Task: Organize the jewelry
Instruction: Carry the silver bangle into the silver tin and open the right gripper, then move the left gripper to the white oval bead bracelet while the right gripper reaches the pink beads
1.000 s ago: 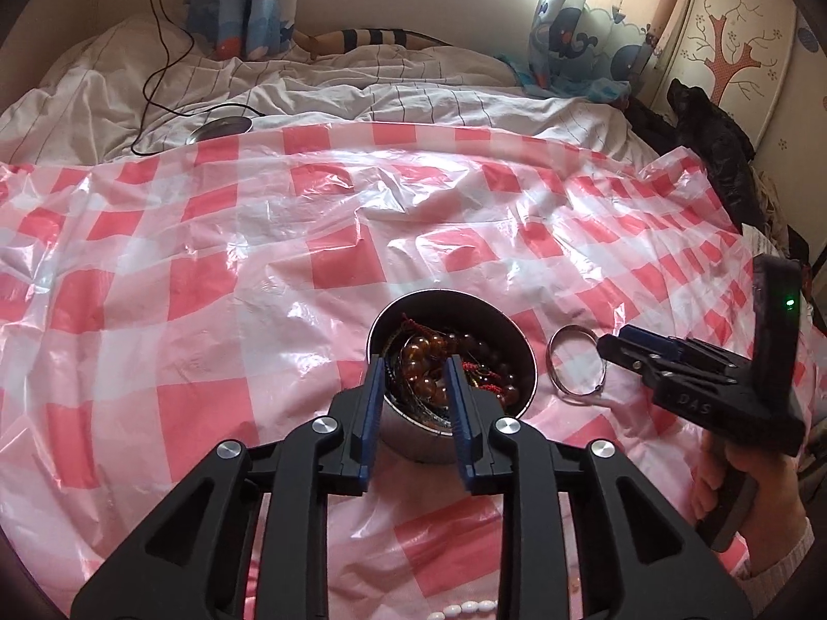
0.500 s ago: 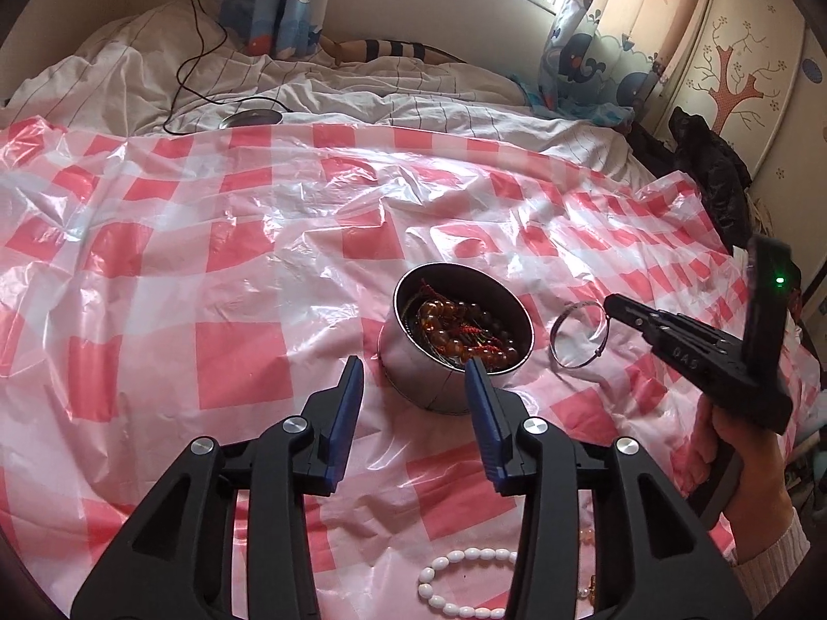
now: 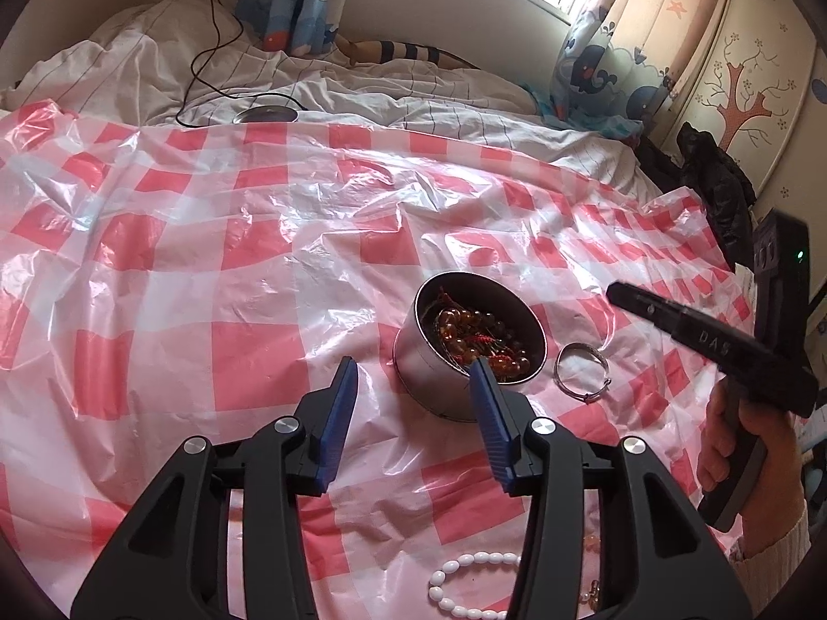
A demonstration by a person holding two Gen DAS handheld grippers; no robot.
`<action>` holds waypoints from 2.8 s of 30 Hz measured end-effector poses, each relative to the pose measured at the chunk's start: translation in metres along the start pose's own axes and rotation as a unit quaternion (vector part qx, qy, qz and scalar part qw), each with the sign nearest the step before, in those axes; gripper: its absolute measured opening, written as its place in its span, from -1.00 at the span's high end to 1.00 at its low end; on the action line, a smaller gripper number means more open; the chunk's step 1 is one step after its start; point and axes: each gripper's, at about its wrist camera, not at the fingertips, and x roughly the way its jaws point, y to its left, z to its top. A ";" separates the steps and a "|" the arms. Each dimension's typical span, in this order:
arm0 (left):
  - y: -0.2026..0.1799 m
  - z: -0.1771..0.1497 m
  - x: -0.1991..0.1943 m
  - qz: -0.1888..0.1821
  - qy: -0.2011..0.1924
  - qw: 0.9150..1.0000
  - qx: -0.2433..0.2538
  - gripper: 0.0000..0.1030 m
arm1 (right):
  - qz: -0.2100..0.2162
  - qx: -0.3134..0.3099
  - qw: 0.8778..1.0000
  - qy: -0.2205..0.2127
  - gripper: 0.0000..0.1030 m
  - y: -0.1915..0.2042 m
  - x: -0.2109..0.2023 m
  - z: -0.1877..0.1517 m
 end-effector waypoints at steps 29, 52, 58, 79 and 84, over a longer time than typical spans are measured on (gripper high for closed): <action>-0.001 -0.003 0.005 0.004 0.007 1.000 0.005 0.06 | 0.021 -0.071 0.997 -0.016 0.91 0.046 0.011 0.009; -0.032 -0.047 -0.026 -0.012 0.042 0.991 0.125 -0.04 | 0.061 -0.098 0.993 0.001 0.20 0.032 -0.090 -0.122; -0.049 -0.089 -0.024 -0.003 0.072 0.984 0.160 -0.04 | 0.070 -0.106 0.991 0.032 0.20 0.043 -0.077 -0.134; -0.050 -0.110 0.000 -0.015 0.109 0.977 0.181 0.87 | 0.025 -0.160 0.984 0.073 0.84 0.063 -0.047 -0.152; -0.044 -0.099 -0.015 -0.034 0.079 0.984 0.155 0.87 | 0.022 -0.153 0.988 0.028 0.84 0.062 -0.058 -0.142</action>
